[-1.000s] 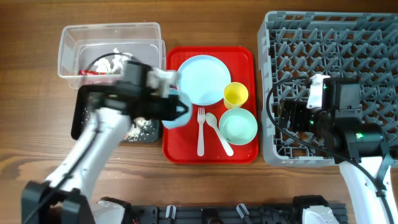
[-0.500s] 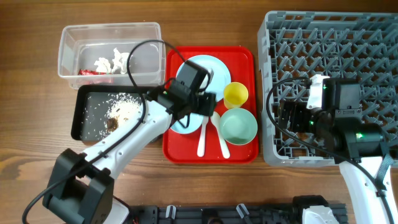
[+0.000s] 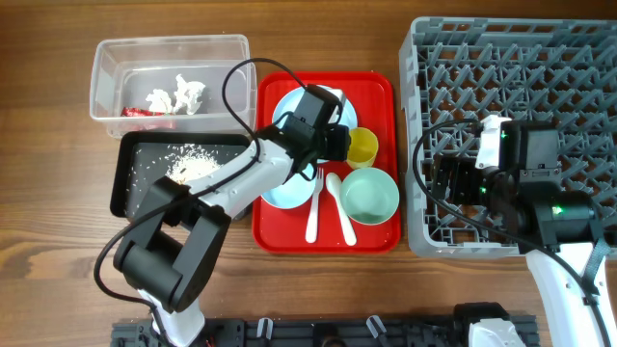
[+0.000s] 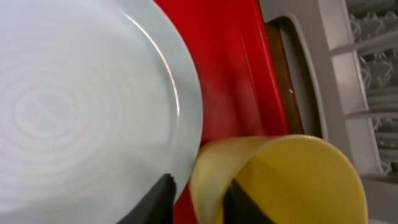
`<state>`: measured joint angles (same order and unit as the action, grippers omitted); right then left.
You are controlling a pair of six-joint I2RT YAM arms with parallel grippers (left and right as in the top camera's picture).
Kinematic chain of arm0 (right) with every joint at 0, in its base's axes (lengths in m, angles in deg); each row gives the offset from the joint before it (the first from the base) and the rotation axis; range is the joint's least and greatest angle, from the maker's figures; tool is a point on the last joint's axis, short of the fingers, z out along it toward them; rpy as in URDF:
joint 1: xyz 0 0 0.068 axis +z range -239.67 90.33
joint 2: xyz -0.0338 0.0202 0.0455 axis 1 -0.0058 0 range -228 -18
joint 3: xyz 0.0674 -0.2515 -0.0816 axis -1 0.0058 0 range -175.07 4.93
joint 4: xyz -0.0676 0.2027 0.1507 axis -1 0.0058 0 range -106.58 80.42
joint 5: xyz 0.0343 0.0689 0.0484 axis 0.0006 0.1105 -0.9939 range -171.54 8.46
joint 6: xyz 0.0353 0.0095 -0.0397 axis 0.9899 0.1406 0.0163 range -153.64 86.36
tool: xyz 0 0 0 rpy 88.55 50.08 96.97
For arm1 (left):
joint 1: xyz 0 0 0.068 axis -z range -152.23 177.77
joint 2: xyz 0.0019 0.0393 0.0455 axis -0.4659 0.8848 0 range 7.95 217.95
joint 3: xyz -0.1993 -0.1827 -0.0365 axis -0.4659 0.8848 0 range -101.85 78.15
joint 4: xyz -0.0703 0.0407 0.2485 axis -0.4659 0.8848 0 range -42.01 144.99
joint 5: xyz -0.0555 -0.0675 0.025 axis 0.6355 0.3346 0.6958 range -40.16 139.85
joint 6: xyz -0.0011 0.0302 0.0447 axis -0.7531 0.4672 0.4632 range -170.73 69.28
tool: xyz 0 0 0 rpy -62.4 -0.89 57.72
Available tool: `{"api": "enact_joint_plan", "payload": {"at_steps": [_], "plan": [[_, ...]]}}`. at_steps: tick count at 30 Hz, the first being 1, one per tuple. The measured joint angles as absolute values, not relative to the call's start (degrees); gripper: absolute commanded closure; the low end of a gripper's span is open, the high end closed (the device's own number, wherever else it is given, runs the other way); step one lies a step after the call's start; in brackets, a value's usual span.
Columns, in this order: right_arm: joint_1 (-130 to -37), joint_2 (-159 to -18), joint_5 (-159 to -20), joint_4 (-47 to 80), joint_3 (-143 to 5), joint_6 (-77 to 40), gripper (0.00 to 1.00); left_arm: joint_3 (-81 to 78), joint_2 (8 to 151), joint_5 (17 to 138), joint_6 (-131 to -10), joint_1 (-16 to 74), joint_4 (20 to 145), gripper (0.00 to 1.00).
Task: Sort waste into correct bins and load items into the dishwasher rack
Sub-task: 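Grasp the yellow cup with the left gripper and lift it, then pass the yellow cup from the left gripper to the right gripper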
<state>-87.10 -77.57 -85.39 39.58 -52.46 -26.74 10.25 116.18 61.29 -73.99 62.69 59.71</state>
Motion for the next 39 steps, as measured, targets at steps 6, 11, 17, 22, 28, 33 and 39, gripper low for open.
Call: {"api": "enact_joint_plan", "payload": {"at_steps": [6,11,17,22,28,33,39], "plan": [[-87.1,-77.6,-85.4,39.6,-52.5,-26.5,0.01,10.3,116.2,63.4,-75.3,63.1,59.3,0.96],[-87.1,-77.6,-82.1,32.6,-52.5,-21.5,0.01,9.8,116.1,74.6,-80.0,57.4,57.8,0.96],[-87.3,-84.7,-109.5,26.4,-52.7,-27.4,0.00,9.1,115.7,110.6,-96.9,41.1,46.2,0.96],[-87.2,-92.0,-134.6,24.0,-52.7,-37.1,0.00,9.1,115.6,126.2,-99.5,42.3,46.2,0.96],[-87.2,-98.2,-147.8,10.4,-52.7,-39.0,0.00,9.0,115.6,130.1,-100.0,44.9,46.2,0.96],[-87.1,-98.6,-152.3,6.6,-52.7,-36.4,0.07,9.0,115.5,130.7,-100.0,46.6,46.2,0.96],[-87.1,-98.7,-152.3,6.5,-52.7,-35.2,0.24,9.0,115.2,132.0,-100.0,47.4,46.2,0.96]]}}
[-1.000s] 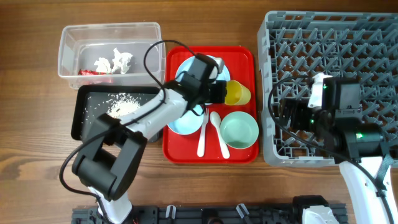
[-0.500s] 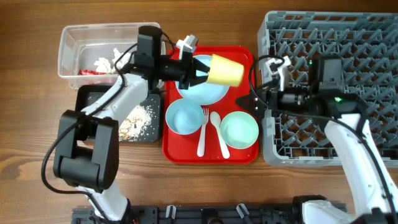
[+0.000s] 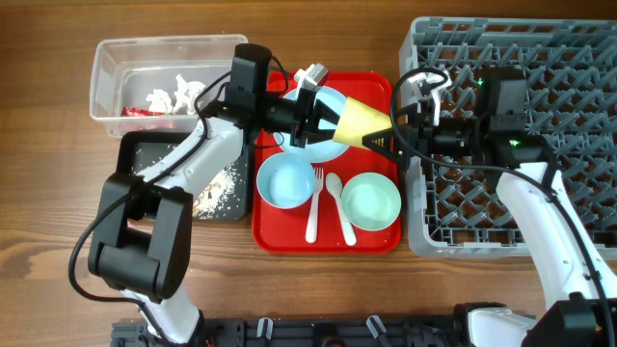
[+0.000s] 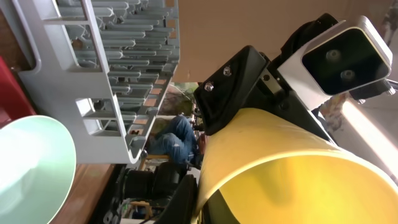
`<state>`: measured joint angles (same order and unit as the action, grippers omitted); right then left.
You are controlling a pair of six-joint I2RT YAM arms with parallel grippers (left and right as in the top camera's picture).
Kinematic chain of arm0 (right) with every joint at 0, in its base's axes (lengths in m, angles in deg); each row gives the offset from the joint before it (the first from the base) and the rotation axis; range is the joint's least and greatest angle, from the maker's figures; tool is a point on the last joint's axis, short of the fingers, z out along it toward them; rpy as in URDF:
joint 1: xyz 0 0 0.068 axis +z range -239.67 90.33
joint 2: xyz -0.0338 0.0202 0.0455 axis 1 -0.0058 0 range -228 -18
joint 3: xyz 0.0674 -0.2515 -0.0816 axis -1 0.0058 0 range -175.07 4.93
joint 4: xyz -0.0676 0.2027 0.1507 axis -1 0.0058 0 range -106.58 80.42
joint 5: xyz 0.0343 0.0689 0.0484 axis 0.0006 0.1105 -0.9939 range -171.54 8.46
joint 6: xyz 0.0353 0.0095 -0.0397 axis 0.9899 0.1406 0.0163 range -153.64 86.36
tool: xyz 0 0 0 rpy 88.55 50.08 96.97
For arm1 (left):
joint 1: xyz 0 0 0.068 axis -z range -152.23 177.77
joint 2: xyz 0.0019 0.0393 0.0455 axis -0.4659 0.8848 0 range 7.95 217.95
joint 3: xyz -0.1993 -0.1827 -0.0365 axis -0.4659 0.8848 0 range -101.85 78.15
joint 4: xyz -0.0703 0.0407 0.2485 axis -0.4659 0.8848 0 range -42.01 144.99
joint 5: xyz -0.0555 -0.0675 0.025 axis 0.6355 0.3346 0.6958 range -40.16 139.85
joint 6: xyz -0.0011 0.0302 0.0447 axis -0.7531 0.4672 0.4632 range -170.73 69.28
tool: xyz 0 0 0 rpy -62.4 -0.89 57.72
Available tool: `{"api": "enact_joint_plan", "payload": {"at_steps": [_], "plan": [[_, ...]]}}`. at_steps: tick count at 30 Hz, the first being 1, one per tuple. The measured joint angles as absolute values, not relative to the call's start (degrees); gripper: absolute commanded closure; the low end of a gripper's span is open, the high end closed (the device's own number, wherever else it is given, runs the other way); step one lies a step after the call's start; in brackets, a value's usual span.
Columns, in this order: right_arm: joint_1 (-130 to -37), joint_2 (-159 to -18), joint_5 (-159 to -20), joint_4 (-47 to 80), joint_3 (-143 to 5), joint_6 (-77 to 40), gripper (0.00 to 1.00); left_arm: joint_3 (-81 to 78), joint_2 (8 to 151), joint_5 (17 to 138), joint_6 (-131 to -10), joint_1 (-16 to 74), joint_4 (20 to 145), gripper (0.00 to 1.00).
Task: Sort waste into correct bins and load items into the dishwasher rack
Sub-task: 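Pass the yellow cup from the left gripper to the right gripper, then place the yellow cup in the right side of the grey rack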
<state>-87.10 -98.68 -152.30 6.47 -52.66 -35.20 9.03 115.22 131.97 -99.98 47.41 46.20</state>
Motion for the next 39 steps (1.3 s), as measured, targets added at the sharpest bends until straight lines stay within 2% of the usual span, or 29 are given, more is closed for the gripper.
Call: {"api": "enact_joint_plan", "payload": {"at_steps": [4,7,9,10,11,13,14,16,19,23,26,27,29,33,39], "plan": [[-87.1,-98.7,-152.2,6.0,-52.7,-34.8,0.33,9.0,115.1,132.3,-100.0,47.7,46.2,0.96],[-87.2,-98.7,-152.2,5.6,-52.7,-34.4,0.45,9.0,115.1,132.5,-100.0,47.9,46.0,0.96],[-87.2,-98.7,-152.2,5.6,-52.7,-34.1,0.46,9.0,115.1,132.4,-100.0,48.0,46.0,0.96],[-87.2,-98.7,-152.0,5.6,-52.7,-34.0,0.48,9.0,115.1,132.4,-100.0,48.0,46.0,0.92],[-87.2,-98.7,-151.6,5.6,-52.7,-33.6,0.55,9.0,115.1,132.3,-100.0,48.0,46.0,0.62],[-86.9,-98.7,-150.1,5.6,-52.7,-33.4,0.64,9.0,115.1,131.8,-99.8,48.3,46.1,0.47],[-86.7,-98.7,-149.3,5.7,-52.7,-33.4,0.72,9.0,115.1,131.5,-99.2,49.0,46.1,0.44],[-86.7,-98.7,-146.2,8.6,-52.7,-32.7,0.75,8.9,115.1,128.6,-97.2,49.3,47.7,0.40],[-86.7,-98.6,-136.9,14.3,-52.9,-32.3,0.77,8.8,115.1,120.9,-93.2,48.4,53.1,0.39],[-88.7,-95.7,-119.1,26.3,-55.5,-32.2,0.96,8.3,115.1,107.4,-82.4,46.8,68.7,0.36],[-92.7,-92.8,-109.1,37.0,-64.8,-32.1,0.96,8.5,113.4,101.3,-77.3,42.0,77.5,0.33],[-95.8,-91.8,-103.3,40.9,-71.1,-32.2,0.96,8.5,110.4,96.0,-73.5,38.6,82.3,0.34],[-99.4,-91.6,-98.0,47.3,-74.7,-32.2,0.96,8.4,105.6,87.7,-70.7,38.2,87.8,0.34],[-110.2,-94.7,-87.7,51.8,-77.9,-29.9,0.96,8.4,93.7,73.1,-68.1,38.3,92.8,0.34],[-127.3,-106.3,-83.4,55.9,-84.9,-24.0,0.96,8.4,92.3,69.0,-67.5,38.3,93.6,0.34]]}}
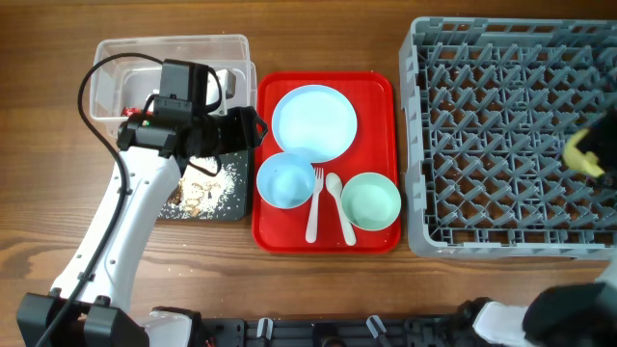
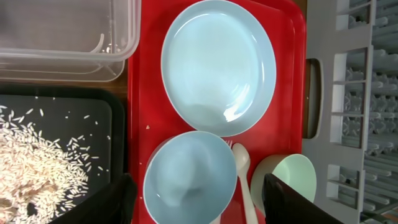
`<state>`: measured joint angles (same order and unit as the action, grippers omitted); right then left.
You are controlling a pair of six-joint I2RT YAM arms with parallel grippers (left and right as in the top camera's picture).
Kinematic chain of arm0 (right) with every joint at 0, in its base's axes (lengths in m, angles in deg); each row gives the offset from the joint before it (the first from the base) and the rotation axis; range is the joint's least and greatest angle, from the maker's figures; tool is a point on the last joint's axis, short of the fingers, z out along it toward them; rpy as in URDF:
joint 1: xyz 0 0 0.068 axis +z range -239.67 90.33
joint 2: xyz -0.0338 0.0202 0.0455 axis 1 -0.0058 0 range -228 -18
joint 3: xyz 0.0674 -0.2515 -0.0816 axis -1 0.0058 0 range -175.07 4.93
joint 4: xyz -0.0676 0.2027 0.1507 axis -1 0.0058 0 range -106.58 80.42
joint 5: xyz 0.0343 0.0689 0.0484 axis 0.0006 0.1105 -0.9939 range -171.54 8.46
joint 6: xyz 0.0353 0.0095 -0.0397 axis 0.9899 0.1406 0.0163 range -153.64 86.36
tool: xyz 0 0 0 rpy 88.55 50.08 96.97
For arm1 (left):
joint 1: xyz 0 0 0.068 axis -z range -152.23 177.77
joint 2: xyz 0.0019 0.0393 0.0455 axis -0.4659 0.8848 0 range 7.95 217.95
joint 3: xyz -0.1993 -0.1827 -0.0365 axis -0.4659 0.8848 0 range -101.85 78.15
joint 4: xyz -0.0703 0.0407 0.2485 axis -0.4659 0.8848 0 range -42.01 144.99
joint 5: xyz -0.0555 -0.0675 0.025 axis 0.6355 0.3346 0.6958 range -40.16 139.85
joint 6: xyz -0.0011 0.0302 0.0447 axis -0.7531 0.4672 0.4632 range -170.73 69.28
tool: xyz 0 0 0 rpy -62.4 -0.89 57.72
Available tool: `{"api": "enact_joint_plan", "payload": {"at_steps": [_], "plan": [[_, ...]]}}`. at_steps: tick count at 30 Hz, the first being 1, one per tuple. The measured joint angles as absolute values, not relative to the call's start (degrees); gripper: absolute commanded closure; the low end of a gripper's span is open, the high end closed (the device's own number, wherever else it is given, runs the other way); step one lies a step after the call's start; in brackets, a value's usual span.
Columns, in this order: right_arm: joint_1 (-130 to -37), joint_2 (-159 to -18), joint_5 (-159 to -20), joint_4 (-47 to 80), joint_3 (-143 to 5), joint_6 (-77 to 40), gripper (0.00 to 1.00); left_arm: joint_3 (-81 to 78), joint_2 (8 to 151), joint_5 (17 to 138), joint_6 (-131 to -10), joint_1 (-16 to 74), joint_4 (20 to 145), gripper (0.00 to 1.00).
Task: Sort waste into correct bins and load items into the dishwasher rack
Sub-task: 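Place the yellow cup in the right side of the grey rack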
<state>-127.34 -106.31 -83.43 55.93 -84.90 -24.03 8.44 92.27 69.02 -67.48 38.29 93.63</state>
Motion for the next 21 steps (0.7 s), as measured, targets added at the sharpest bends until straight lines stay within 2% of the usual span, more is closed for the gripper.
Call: {"api": "enact_joint_plan", "payload": {"at_steps": [4,8,10,12,13,14,19,21], "plan": [[-136.4,-110.9,-82.8,52.5,-86.6,-18.1,0.96,8.4,92.3,68.7,-67.5,38.3,94.0,0.34],[-139.0,-117.8,-82.8,50.5,-86.8,-15.2,0.95,8.4,92.3,68.5,-67.5,38.3,94.5,0.34],[-139.1,-120.7,-82.8,50.0,-86.8,-15.0,0.80,8.4,92.3,68.5,-67.5,38.3,95.1,0.34],[-139.2,-123.6,-82.8,50.0,-86.8,-15.0,0.27,8.4,92.3,68.5,-67.5,38.3,95.2,0.34],[-139.2,-124.6,-82.8,50.0,-86.8,-15.0,0.11,8.4,92.3,68.5,-67.5,38.3,95.2,0.34],[-139.2,-125.2,-82.8,50.0,-86.8,-15.0,0.09,8.4,92.3,68.5,-67.5,38.3,95.2,0.34],[-139.2,-125.3,-91.1,51.1,-90.0,-14.4,0.09,8.4,92.3,68.5,-67.3,38.3,95.3,0.33],[-139.1,-123.4,-93.8,51.1,-92.2,-14.7,0.09,8.4,92.3,68.5,-67.3,38.3,95.4,0.29]]}}
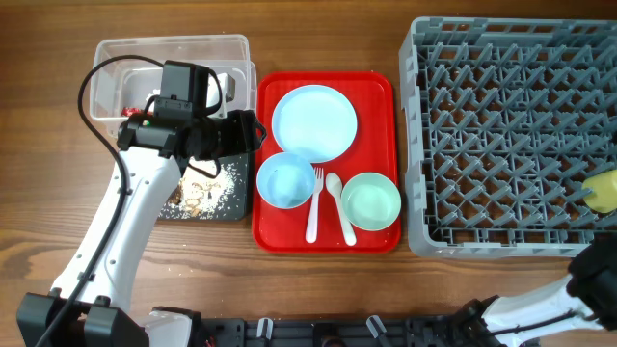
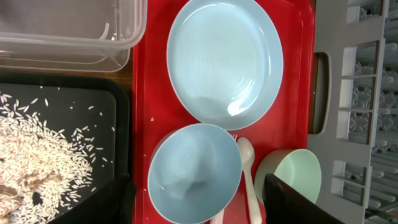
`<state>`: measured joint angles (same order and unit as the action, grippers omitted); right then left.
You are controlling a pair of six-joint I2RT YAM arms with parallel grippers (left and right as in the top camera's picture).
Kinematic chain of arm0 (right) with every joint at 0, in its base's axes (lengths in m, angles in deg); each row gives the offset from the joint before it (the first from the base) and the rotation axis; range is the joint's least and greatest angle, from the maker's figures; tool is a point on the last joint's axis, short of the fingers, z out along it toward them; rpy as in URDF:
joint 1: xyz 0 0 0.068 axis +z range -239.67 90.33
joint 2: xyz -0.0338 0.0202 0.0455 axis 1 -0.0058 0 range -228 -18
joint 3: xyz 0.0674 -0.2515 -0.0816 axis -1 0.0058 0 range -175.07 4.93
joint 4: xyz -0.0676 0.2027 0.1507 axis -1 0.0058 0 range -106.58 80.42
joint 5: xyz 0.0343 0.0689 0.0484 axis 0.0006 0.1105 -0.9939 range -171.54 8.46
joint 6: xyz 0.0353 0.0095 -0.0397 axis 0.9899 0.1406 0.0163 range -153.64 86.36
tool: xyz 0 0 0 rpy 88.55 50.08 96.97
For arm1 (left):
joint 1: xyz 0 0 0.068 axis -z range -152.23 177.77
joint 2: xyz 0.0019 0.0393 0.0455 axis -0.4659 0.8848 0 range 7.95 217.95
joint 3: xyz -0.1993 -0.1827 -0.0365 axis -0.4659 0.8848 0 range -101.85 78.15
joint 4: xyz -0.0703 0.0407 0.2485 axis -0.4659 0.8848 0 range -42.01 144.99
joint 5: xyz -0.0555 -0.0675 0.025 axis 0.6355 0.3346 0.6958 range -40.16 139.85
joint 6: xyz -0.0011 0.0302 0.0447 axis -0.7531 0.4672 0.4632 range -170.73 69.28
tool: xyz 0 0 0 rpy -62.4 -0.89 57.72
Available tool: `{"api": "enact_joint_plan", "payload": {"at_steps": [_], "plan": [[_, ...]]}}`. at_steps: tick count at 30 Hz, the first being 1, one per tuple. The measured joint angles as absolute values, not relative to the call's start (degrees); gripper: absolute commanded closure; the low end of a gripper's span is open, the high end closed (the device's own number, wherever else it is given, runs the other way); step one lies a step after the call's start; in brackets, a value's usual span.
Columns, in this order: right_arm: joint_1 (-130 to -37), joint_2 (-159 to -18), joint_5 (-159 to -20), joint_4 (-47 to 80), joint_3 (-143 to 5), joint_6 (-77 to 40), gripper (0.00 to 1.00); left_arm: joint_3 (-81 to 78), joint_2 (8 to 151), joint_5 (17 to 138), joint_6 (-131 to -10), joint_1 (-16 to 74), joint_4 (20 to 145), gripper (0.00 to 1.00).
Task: Sort waste into correct bins and load items into the dishwasher rack
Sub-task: 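Place the yellow cup in the right side of the grey rack, then grasp the light green bowl rim with the right gripper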
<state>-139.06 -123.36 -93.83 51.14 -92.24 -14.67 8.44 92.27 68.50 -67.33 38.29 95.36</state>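
Observation:
My left gripper (image 1: pixel 253 135) hangs open over the red tray's (image 1: pixel 376 82) left edge, nothing between its fingers (image 2: pixel 112 202). In the left wrist view the open gripper (image 2: pixel 202 208) is above the blue bowl (image 2: pixel 194 171). The pale blue plate (image 2: pixel 224 59), a green bowl (image 1: pixel 371 200), a white fork (image 1: pixel 313 207) and a white spoon (image 1: pixel 339 207) also lie on the tray. A yellow cup (image 1: pixel 603 190) shows at the right edge of the grey dishwasher rack (image 1: pixel 511 58). The right gripper is out of view.
A clear bin (image 1: pixel 169 53) with crumpled waste stands at the back left. In front of it lies a black tray (image 1: pixel 212 207) of spilled rice, partly under my left arm. Part of the right arm (image 1: pixel 578 289) shows at the bottom right corner.
The yellow cup sits a little nearer the rack's front, still at its right edge. My left gripper has hardly moved and stays open.
My left gripper was shut on the yellow cup's rim on the tray beside the plate. Then it held the cup up against the right gripper over the tray's right edge. Later it was open near the bins, and the cup was at the rack's far right, where it remains.

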Motion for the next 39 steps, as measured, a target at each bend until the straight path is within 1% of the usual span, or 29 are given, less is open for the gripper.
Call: {"api": "enact_joint_plan", "payload": {"at_steps": [1,3,6,7,9,10,13,16,17,20,24,26,27,28,29,32,33,35,37,39], "plan": [[-138.5,-121.2,-96.0,51.1,-92.6,-16.2,0.11,8.4,92.3,68.4,-67.3,38.3,95.4,0.24],[-135.6,-116.3,-102.1,51.1,-93.2,-21.5,0.13,8.4,92.3,67.5,-67.4,38.3,95.7,0.21],[-124.8,-109.6,-112.1,54.2,-94.5,-31.9,0.13,8.4,92.3,64.2,-68.2,38.3,98.1,0.17],[-119.0,-108.7,-114.5,56.1,-94.7,-36.4,0.13,8.4,92.3,62.8,-69.0,38.3,98.8,0.17],[-106.6,-108.9,-114.5,60.1,-94.6,-43.4,0.11,8.5,92.3,60.9,-70.0,38.3,99.3,0.17],[-102.1,-109.2,-113.2,60.8,-94.6,-44.8,0.09,8.5,92.3,60.6,-70.2,38.3,99.5,0.17],[-84.4,-112.6,-105.1,63.8,-94.6,-48.1,0.08,8.5,92.3,60.1,-70.5,38.3,99.4,0.16],[-77.9,-117.0,-100.2,66.2,-94.6,-48.7,0.08,8.5,92.3,60.1,-70.6,38.3,99.4,0.16],[-74.8,-121.1,-98.5,67.0,-94.6,-48.7,0.08,8.5,92.3,60.1,-70.6,38.3,99.4,0.16],[-71.8,-127.0,-95.1,66.9,-91.7,-48.2,0.09,8.5,92.3,60.1,-70.6,38.3,99.4,0.15],[-70.3,-131.0,-91.8,58.6,-82.1,-44.5,0.11,8.5,92.3,60.1,-70.6,38.3,99.4,0.15],[-68.6,-131.3,-90.2,52.8,-77.3,-42.4,0.22,8.5,92.3,59.9,-70.6,38.3,99.4,0.15],[-67.9,-131.2,-89.8,49.9,-75.4,-41.5,0.39,8.5,92.3,59.9,-70.6,38.3,99.4,0.14],[-67.5,-131.3,-89.1,46.6,-73.3,-40.0,0.63,8.5,92.3,59.9,-70.6,38.3,99.4,0.15],[-67.5,-131.3,-88.9,44.6,-71.5,-38.7,0.71,8.5,92.3,59.9,-70.6,38.3,99.4,0.14],[-67.5,-131.3,-88.5,44.0,-70.5,-36.0,0.84,8.5,92.3,59.9,-70.6,38.3,99.4,0.14],[-67.5,-131.3,-88.3,44.0,-70.5,-35.4,0.86,8.5,92.3,59.9,-70.6,38.3,99.4,0.14],[-67.5,-131.3,-85.9,44.7,-70.9,-33.6,0.96,8.5,92.3,59.9,-70.6,38.3,99.4,0.14],[-67.5,-130.1,-84.1,44.7,-72.0,-32.2,0.96,8.5,92.3,59.9,-70.6,38.3,99.4,0.14],[-67.5,-125.7,-82.4,44.1,-73.4,-31.6,0.96,8.5,92.3,59.9,-70.6,38.3,99.4,0.14]]}}
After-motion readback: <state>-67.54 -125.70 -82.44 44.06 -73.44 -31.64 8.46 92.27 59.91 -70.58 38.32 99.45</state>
